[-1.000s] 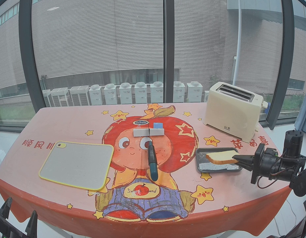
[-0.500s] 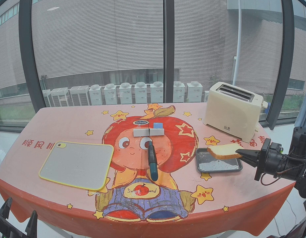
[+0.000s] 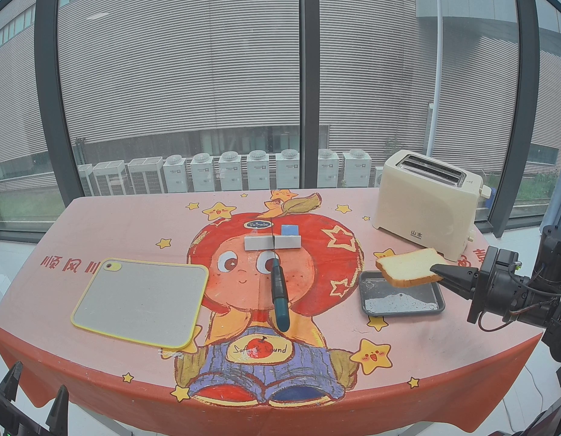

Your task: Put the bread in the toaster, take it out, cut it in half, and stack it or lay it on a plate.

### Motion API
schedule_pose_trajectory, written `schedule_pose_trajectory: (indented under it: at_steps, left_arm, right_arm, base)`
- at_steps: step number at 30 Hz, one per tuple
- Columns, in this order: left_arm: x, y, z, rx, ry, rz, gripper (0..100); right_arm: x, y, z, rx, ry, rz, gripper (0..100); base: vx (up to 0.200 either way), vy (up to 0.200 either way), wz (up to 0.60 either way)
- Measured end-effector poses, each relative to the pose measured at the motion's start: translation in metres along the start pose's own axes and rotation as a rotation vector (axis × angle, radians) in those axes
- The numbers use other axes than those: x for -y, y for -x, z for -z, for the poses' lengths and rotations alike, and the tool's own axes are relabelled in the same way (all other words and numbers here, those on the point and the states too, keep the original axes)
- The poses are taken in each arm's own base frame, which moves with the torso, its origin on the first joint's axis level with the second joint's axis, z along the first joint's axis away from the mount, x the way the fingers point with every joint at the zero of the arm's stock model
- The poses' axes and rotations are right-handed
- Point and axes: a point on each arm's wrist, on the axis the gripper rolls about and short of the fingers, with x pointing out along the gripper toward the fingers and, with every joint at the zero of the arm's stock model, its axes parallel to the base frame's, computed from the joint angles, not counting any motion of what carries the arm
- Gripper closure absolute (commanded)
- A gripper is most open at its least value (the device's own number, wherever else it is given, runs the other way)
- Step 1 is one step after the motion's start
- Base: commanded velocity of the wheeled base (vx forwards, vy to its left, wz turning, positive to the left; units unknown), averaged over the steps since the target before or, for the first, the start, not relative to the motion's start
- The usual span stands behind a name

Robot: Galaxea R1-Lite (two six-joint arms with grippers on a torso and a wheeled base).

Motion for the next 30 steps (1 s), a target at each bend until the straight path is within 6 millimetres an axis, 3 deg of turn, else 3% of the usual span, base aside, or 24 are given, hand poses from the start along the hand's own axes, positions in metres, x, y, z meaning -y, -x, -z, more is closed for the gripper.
schedule_pose_trajectory:
  at_steps: [12, 30]
  left_arm:
    - [0.0000, 0.0000, 0.0000, 0.000, -0.003, 0.000, 0]
    - [0.0000, 0.0000, 0.0000, 0.000, -0.003, 0.000, 0]
  right_arm:
    - [0.0006, 0.0005, -0.0015, 0.031, 0.193, 0.015, 100]
    - [0.0034, 0.0005, -0.0012, 0.089, 0.672, 0.094, 100]
  base:
    - [0.000, 0.000, 0.00]
    - [0.000, 0.000, 0.00]
